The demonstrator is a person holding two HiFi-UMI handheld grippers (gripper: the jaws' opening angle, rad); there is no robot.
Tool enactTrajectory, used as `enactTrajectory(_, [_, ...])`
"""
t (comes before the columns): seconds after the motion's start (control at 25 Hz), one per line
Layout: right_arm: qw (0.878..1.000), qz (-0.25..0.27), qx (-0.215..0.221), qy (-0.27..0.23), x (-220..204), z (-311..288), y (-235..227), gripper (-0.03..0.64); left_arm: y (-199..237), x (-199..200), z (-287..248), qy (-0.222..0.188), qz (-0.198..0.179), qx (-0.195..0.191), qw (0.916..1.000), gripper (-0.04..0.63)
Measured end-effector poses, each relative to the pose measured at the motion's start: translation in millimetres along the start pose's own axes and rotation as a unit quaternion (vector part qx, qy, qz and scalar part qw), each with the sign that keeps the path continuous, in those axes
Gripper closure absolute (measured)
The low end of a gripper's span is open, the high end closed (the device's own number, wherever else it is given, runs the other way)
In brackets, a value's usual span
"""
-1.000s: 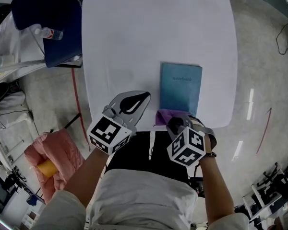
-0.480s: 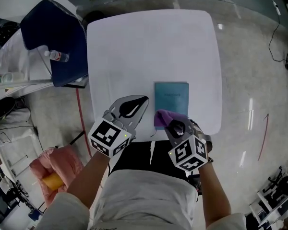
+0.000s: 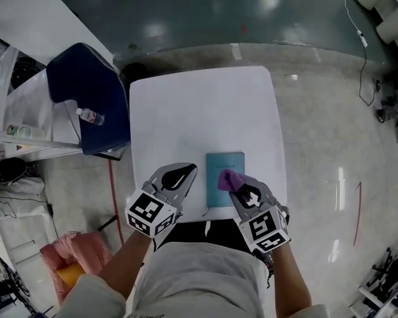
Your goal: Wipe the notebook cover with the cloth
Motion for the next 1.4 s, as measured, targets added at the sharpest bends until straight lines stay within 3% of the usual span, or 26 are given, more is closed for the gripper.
enactTrajectory(0.32, [0.995,-0.062,0.017,-0.074,36.1,35.6,-3.9,0.514,-14.4,33.6,22.3,-0.027,-0.001,0.005,0.9996,0.595])
enactTrajectory(0.56, [0.985,-0.116,0.039,-0.123,47.4,56.9,-7.7,0.514,-33.8,41.5,33.3,-0.037,-0.001,0.001,0.9993,0.595])
enactTrajectory(0.88, [0.98,-0.121,0.046,-0.15,52.3,78.1,-6.1,0.515,-56.3,50.7,36.2,-0.051,-0.006,0.004,0.9987,0.595])
enactTrajectory(1.4, [0.976,-0.135,0.047,-0.164,53.0,85.7,-2.1,0.515,-58.5,55.1,44.7,-0.058,-0.009,0.002,0.9982,0.595])
Point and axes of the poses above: the fingertips, and each gripper's own axes: z backward along the fingers, y to its left, x out of its top, the point moved 6 cm from there along z, backward along the fingers, and after that the axes turned 7 degrees about y, right-handed, at the moved point
